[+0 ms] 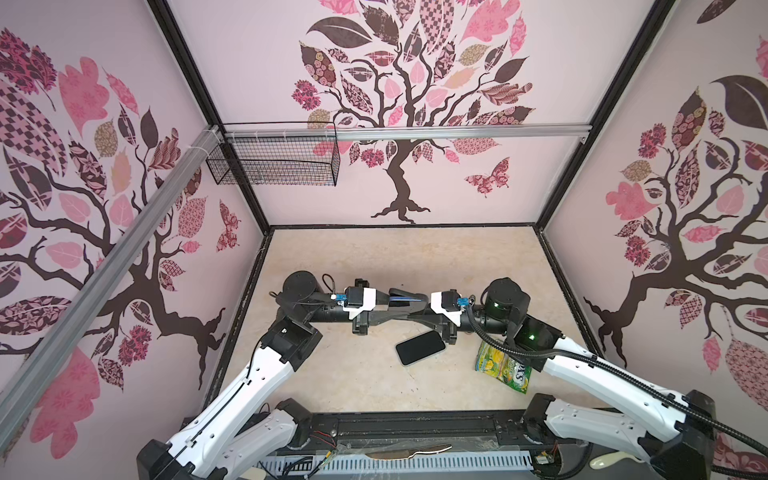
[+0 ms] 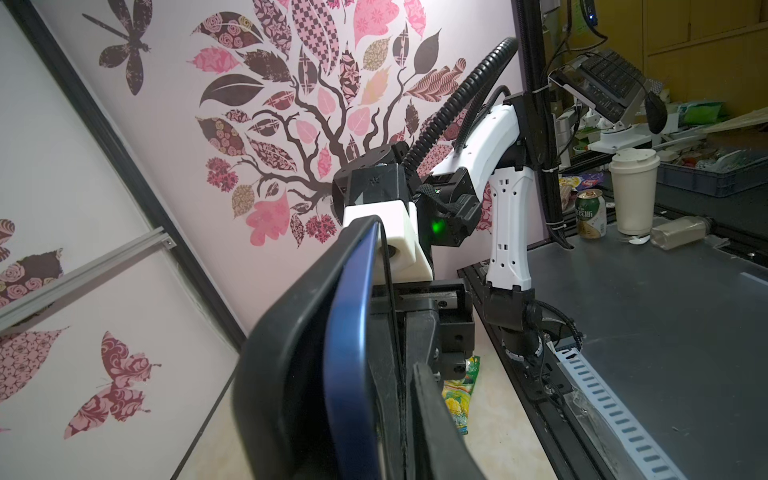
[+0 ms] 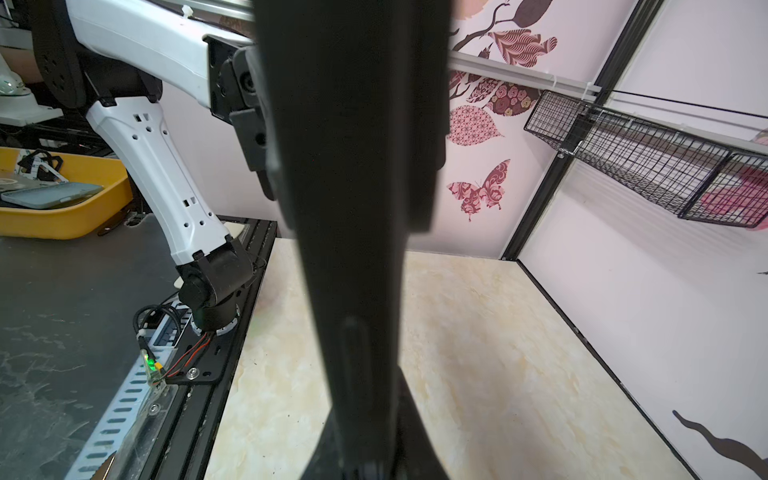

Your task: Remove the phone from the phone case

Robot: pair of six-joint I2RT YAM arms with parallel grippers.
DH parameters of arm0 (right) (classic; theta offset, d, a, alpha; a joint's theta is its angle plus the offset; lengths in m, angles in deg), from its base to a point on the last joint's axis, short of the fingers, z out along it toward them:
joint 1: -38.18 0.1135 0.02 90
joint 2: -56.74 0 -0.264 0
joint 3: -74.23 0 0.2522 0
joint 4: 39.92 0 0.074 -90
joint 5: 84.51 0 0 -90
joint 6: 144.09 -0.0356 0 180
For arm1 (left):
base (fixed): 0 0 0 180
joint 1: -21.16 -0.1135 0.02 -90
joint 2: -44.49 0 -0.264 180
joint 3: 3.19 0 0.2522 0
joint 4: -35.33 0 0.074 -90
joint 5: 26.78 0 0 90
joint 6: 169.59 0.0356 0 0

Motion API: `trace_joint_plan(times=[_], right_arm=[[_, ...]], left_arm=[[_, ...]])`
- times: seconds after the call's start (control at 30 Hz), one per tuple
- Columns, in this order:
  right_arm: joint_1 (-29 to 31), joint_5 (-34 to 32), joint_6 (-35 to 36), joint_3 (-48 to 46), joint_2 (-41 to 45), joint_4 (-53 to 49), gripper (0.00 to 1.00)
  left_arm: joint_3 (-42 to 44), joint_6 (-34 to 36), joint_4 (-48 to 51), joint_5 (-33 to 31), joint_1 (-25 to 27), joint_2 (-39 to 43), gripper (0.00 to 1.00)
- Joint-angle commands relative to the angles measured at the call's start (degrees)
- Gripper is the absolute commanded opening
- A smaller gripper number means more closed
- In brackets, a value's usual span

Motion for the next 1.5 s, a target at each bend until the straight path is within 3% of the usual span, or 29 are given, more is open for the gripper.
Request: trace_joint_plan(times=[0.0, 0.23, 0.33, 0.4, 0.5, 0.6, 0.8, 0.97, 1.13, 1.47], right_arm=[[-0.5, -4.7, -1.6, 4.2, 4.6, 17.5, 0.00], [-0.4, -5.1, 1.9, 3.9, 5.0, 13.9, 0.00], [-0.4, -6.1, 4.4, 3.6, 4.9, 11.0, 0.00], [-0.5, -7.1, 6.1, 3.6, 4.8, 7.5, 0.02], [-0.5, -9.0, 6.3, 3.1, 5.2, 2.3, 0.34], [-0.5, -10.2, 4.4, 0.4, 6.6, 0.7, 0.48], [-0.5, -11.0, -1.1, -1.9, 8.7, -2.0, 0.54], [-0.5, -12.3, -9.9, 2.5, 5.9, -6.4, 0.53], [-0.5, -7.6, -14.4, 9.5, -0.4, -13.2, 0.51], [0.8, -3.4, -17.4, 15.1, -7.9, -13.5, 0.47]], left_arm=[[3.5, 1.7, 10.7, 7.3, 0.6, -0.9, 0.19], [2.6, 3.0, 12.3, 7.7, 0.3, 0.0, 0.11], [1.9, 4.4, 13.8, 7.7, 0.0, 0.2, 0.01], [0.8, 7.0, 16.8, 7.1, -0.3, 0.4, 0.00], [-1.3, 12.7, 23.5, 3.2, -0.5, 1.2, 0.00], [-2.4, 17.6, 28.0, -3.7, -0.6, 2.2, 0.00], [-4.7, 27.0, 34.5, -17.1, -0.5, 2.9, 0.00], [-7.4, 35.3, 41.3, -22.3, -0.6, 1.9, 0.00], [-9.6, 38.9, 45.2, -24.1, -0.4, 0.4, 0.00], [-10.6, 40.6, 46.9, -24.4, 0.6, -1.5, 0.00]])
